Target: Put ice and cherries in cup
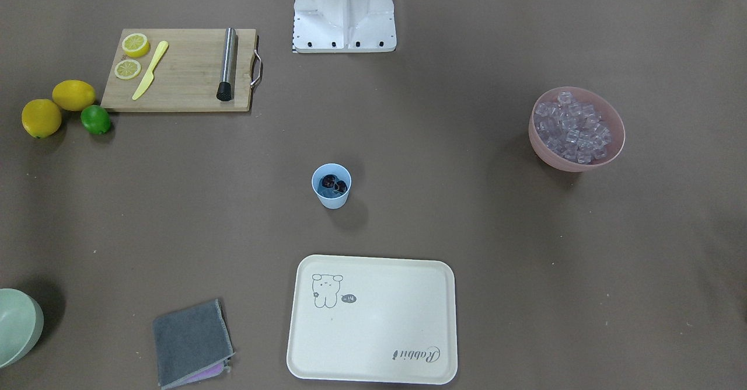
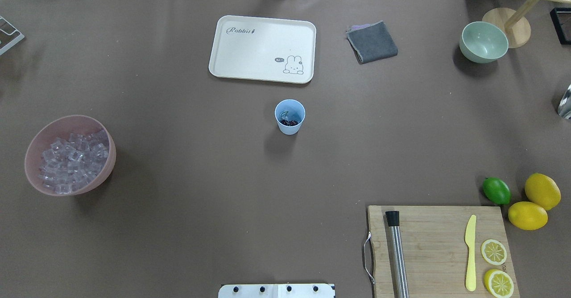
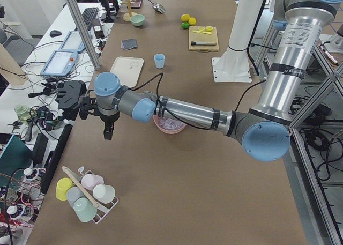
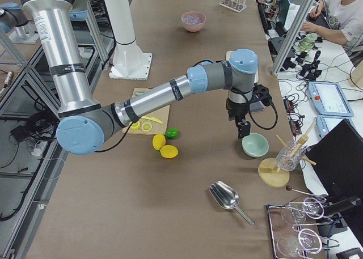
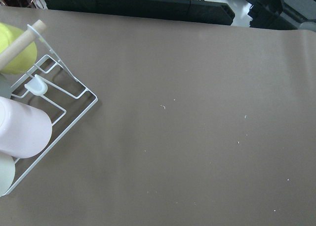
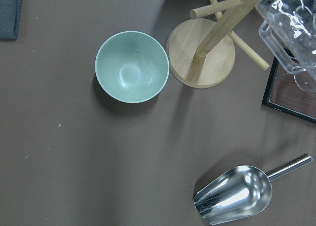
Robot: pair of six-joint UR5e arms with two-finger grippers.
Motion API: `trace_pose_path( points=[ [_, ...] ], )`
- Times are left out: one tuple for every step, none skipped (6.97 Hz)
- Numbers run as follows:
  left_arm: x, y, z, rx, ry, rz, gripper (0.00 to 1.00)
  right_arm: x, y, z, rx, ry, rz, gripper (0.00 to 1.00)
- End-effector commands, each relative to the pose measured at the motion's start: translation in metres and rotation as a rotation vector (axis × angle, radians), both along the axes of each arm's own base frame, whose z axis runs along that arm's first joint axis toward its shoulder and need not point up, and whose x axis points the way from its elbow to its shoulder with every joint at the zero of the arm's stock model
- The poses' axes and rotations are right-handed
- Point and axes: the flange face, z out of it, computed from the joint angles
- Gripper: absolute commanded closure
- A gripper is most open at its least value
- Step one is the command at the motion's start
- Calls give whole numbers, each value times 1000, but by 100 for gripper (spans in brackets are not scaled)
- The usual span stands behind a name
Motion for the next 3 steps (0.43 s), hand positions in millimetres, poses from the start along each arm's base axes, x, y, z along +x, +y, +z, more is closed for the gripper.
trace_pose_path(
  points=[
    [-5,4,4,0,-2,-4,2,-1,0,-2,4,-5,-1,0],
    [-11,4,5,-2,-1,-13,2,-1,1,-2,3,-5,1,0],
    [-11,4,5,2,0,-11,2,-1,6,-9,15,-10,0,0]
  ],
)
